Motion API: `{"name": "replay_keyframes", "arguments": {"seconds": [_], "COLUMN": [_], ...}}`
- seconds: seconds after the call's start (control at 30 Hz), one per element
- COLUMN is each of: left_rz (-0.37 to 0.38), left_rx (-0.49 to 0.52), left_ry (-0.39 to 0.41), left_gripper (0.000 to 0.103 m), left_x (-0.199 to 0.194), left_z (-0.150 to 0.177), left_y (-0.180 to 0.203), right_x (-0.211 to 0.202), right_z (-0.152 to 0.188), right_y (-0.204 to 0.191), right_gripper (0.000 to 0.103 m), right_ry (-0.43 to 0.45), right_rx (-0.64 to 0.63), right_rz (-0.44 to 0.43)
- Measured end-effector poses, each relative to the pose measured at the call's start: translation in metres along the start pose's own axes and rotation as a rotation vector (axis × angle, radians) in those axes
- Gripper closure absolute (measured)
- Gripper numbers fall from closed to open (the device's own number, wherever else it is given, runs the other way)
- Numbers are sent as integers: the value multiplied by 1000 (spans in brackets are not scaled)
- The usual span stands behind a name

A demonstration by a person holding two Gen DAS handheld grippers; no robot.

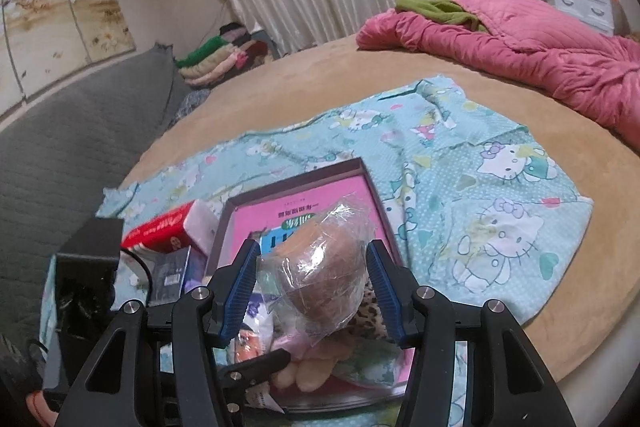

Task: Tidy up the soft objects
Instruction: 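Carry the snack packet over the tray with the left tool while the right tool lowers the bread bag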

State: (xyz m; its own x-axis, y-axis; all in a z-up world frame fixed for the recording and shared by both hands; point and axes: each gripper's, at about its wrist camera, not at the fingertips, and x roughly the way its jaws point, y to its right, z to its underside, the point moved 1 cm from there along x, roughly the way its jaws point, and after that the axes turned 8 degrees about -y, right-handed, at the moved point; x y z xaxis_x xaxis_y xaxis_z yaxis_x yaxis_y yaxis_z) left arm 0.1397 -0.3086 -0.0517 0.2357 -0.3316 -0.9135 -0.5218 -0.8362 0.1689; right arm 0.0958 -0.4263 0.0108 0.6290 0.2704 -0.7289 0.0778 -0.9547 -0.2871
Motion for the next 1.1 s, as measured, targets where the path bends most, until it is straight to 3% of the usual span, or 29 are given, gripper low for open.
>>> {"name": "replay_keyframes", "arguments": {"seconds": [0.47, 1.1], "left_rz": [42, 35], "left_rx": [-16, -33], "left_ry": [5, 12], "left_gripper": [46, 46], "left_x": [5, 6], "left_z": [0, -3], "left_y": [-13, -15], "right_x": [53, 84], "right_z": [-3, 1], "right_y": [-18, -12], "right_gripper": [46, 46], "right_ry": [-147, -156], "right_rx": [-91, -58], "right_rz": [-2, -9]}}
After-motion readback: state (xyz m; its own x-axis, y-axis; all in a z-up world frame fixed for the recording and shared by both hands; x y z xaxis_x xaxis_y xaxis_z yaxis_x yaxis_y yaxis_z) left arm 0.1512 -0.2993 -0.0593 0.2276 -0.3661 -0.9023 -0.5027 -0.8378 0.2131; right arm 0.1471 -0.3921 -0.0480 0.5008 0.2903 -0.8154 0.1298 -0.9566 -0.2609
